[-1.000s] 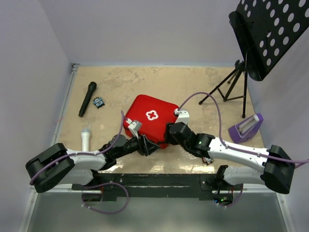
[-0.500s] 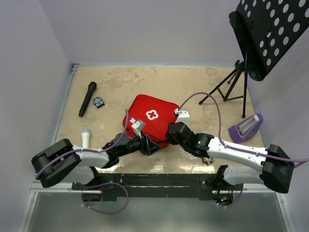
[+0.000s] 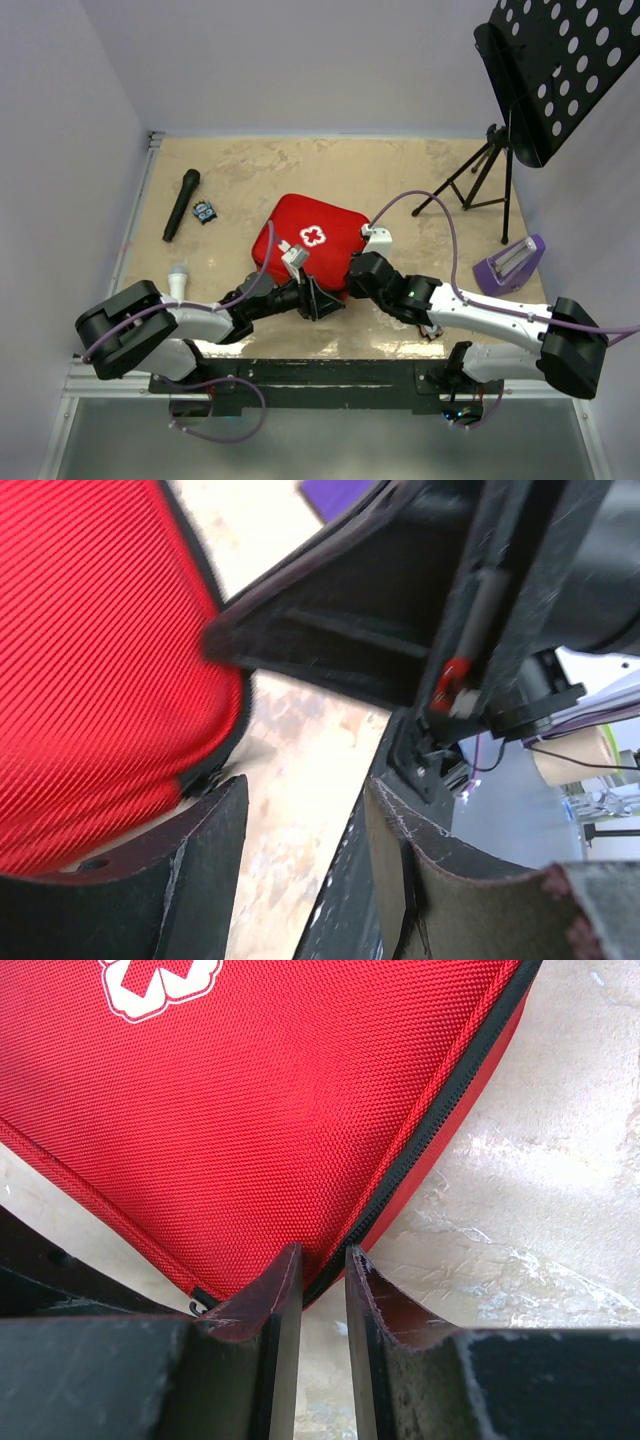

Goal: Organize the medicine kit
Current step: Zip the medicine box at the center of the board.

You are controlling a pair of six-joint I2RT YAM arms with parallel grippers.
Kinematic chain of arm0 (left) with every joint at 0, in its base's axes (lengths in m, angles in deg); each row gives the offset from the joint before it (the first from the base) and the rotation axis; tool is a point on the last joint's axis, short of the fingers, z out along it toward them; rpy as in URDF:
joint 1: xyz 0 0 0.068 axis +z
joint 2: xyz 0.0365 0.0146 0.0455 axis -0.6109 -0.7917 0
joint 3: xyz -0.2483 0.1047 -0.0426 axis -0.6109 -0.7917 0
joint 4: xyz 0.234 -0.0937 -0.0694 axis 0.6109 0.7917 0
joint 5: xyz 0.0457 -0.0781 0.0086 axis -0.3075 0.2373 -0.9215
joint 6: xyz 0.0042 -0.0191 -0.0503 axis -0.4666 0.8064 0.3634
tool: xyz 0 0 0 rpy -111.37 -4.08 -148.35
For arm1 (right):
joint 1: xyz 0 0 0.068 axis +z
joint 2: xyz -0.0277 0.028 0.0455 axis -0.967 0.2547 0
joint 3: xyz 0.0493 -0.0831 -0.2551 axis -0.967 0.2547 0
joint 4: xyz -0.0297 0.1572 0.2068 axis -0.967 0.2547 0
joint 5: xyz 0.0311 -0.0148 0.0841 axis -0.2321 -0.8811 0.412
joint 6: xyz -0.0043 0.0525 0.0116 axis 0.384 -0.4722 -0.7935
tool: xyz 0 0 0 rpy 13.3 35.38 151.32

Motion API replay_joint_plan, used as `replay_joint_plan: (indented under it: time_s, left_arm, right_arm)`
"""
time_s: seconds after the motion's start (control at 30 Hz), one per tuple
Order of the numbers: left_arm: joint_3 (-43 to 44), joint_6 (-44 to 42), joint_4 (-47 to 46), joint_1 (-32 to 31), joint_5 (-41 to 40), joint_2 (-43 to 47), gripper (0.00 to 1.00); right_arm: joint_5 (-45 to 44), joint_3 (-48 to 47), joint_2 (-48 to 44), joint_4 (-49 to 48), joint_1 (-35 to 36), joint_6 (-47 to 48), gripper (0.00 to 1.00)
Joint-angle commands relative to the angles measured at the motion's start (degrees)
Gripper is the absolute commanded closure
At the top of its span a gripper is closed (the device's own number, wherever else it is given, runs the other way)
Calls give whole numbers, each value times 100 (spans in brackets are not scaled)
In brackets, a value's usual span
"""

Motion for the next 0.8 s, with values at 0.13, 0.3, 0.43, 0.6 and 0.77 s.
replay_joint_plan:
  time_s: [0.13,0.3,0.43,0.6,0.77]
  left_arm:
    - [737,-109,-460,-207,349,-313,46]
    - [721,-65,-538,-268,736,-305,46]
    - [528,-100,-364,-268,860,326,45]
    - [641,-495,962,-198,527,1644,41]
    - [940,-970,2614,205,-534,2630,38]
  right_arm:
    - [35,-97,79,58,26,-143,73]
    - [17,-79,53,67,8,-170,70]
    - [17,-62,0,76,-1,-205,65]
    - [-53,61,-385,76,-1,-214,50]
    - [60,272,-1001,-91,8,-56,44]
